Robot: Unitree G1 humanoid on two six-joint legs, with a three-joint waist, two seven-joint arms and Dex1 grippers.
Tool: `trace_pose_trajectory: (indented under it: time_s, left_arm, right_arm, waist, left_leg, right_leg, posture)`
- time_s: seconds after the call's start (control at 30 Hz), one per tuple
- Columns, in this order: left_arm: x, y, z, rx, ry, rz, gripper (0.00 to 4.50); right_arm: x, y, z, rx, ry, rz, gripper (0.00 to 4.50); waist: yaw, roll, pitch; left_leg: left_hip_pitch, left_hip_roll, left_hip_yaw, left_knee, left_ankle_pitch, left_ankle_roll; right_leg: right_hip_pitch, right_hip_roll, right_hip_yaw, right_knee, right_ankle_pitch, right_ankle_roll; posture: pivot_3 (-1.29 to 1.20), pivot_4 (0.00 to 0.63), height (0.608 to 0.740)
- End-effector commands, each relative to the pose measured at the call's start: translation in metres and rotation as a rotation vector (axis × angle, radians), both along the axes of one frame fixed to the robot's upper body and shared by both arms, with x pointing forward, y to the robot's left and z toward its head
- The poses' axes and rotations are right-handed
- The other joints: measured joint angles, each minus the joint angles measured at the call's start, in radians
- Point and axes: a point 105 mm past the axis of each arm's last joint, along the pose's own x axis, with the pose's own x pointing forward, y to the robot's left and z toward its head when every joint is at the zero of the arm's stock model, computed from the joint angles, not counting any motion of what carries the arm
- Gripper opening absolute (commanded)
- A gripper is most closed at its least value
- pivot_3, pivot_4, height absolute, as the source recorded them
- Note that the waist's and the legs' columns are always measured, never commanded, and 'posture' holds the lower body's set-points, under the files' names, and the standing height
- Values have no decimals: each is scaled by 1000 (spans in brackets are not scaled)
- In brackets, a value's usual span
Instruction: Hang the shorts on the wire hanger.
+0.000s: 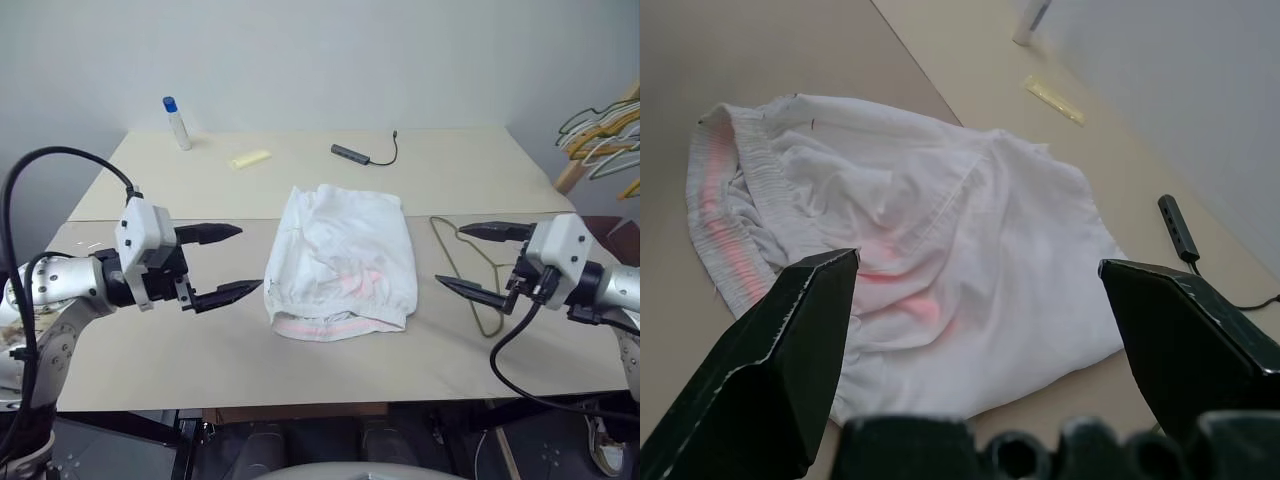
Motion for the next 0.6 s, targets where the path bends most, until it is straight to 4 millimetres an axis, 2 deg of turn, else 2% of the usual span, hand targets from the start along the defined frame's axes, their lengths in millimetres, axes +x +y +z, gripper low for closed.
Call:
trace_pose_trajectory:
  time_s: [0.03,0.3,0.37,0.5,0.6]
  left_arm:
    - [-1,1,9,7,-48,-9,4500]
    - [-2,1,7,23,-47,-12,4500]
    - [-2,0,6,21,-49,-13,4500]
    - [-2,-3,7,6,-56,-11,4500]
    - [-3,-4,5,0,-56,-10,4500]
  right_arm:
    - [0,-2,16,-6,-78,-2,4486]
    - [-2,8,10,-4,-73,6,4486]
    - [-3,17,-8,-93,-41,25,4486]
    - [-3,27,-56,-352,19,87,4486]
    - [5,39,-74,-408,14,82,4486]
  waist:
    - [0,0,0]
    - [0,0,0]
    - [0,0,0]
    - [-1,0,0]
    - [-2,0,0]
  left_leg:
    - [0,0,0,0,0,0]
    - [0,0,0,0,0,0]
    - [0,1,0,0,0,0]
    - [0,2,0,0,0,0]
    - [0,2,1,0,0,0]
  right_leg:
    - [0,0,0,0,0,0]
    - [0,0,0,0,0,0]
    - [0,0,0,0,0,0]
    - [0,1,0,0,0,0]
    - [-1,2,0,0,0,0]
  posture:
    - [-53,0,740]
    - [-48,0,740]
    - [-48,0,740]
    - [-55,0,740]
    - [-54,0,740]
